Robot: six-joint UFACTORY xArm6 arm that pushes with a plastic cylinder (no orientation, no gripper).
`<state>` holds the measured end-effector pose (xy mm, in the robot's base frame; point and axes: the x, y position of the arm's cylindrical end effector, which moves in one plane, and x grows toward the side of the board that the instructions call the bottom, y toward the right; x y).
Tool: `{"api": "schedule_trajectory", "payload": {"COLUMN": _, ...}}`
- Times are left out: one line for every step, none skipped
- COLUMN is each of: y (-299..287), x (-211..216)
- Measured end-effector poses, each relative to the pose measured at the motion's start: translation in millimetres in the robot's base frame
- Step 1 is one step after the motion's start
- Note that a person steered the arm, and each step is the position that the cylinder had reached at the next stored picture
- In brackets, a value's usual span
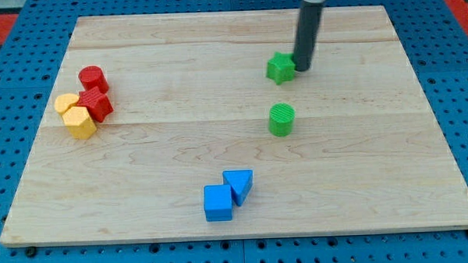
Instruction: Place green star to the bottom right of red star
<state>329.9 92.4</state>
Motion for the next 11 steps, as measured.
{"api": "schedule_trajectory", "payload": {"y": -65.0, "x": -13.5}}
{"api": "schedule_trajectory", "payload": {"y": -88.8, "x": 22.9}}
{"api": "schedule_trajectory", "payload": {"y": -88.6, "x": 50.3}}
{"api": "schedule_trajectory", "payload": {"y": -112.4, "x": 64.8}}
{"api": "schedule_trajectory", "payload": {"y": -163.1, "x": 77.0}}
{"api": "schedule_trajectory", "payload": {"y": -217.0, "x": 95.4}}
{"api": "schedule_trajectory", "payload": {"y": -228.1, "x": 109.7}}
{"api": "schedule_trajectory", "payload": {"y": -228.1, "x": 140.6}}
{"api": "schedule_trajectory", "payload": {"y": -260.6, "x": 140.4}}
{"api": "schedule_trajectory", "payload": {"y": -267.9, "x": 121.7}}
{"api": "schedule_trajectory", "payload": {"y": -214.5, "x": 127.2}}
